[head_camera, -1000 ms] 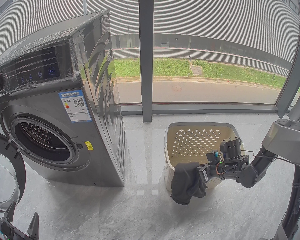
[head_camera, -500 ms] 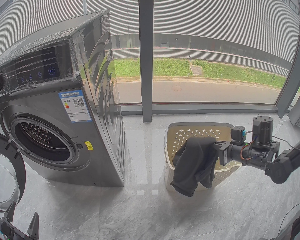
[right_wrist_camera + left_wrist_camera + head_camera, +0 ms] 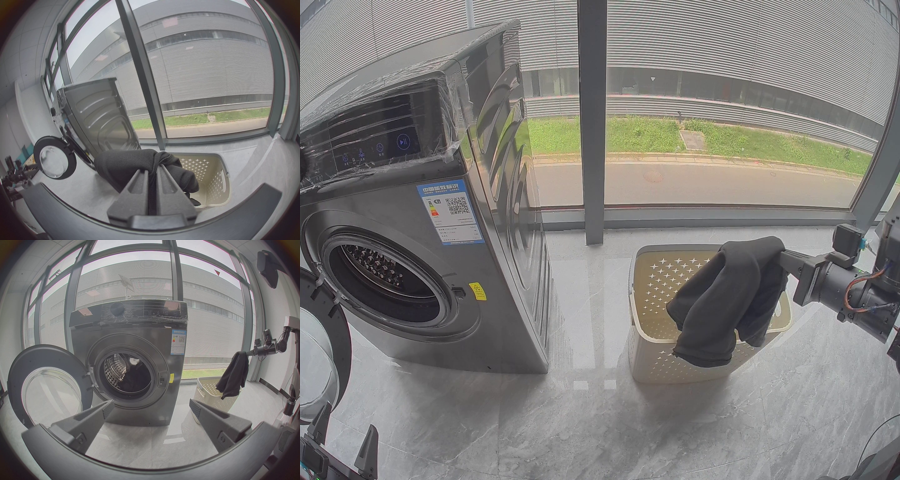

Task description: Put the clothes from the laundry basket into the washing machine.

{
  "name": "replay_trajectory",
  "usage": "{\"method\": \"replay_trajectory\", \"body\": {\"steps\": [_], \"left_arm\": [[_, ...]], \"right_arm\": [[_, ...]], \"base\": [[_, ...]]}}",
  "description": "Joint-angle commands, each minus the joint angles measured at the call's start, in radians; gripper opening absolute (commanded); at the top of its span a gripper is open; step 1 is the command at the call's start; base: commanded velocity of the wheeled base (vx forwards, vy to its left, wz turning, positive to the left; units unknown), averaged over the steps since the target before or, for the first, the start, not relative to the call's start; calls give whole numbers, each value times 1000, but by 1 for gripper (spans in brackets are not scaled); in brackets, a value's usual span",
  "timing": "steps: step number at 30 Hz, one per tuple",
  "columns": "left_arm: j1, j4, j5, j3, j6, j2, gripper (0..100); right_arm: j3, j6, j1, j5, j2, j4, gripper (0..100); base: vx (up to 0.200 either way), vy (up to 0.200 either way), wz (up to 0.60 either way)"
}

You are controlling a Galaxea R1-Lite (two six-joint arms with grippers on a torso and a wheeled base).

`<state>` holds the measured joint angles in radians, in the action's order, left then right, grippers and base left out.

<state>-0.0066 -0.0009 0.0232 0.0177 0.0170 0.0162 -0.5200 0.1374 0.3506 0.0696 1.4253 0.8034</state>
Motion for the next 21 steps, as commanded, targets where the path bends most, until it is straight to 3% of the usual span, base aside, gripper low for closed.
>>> {"method": "replay_trajectory", "body": {"steps": [1, 6, 18, 21], "left_arm": [[-1, 1, 0, -18, -3, -13, 100], [0, -1, 0, -18, -3, -13, 100], [0, 1, -2, -18, 6, -12, 100], [-1, 1, -8, -16, 8, -13, 100]], "right_arm": [[-3, -1, -7, -34, -78, -1, 0], [2, -61, 4, -85, -75, 5, 0], [41, -59, 18, -85, -72, 3, 0], [48, -61, 28, -86, -68, 5, 0]], "base": [[0, 0, 0], [0, 0, 0], [0, 0, 0], [0, 200, 0]]}}
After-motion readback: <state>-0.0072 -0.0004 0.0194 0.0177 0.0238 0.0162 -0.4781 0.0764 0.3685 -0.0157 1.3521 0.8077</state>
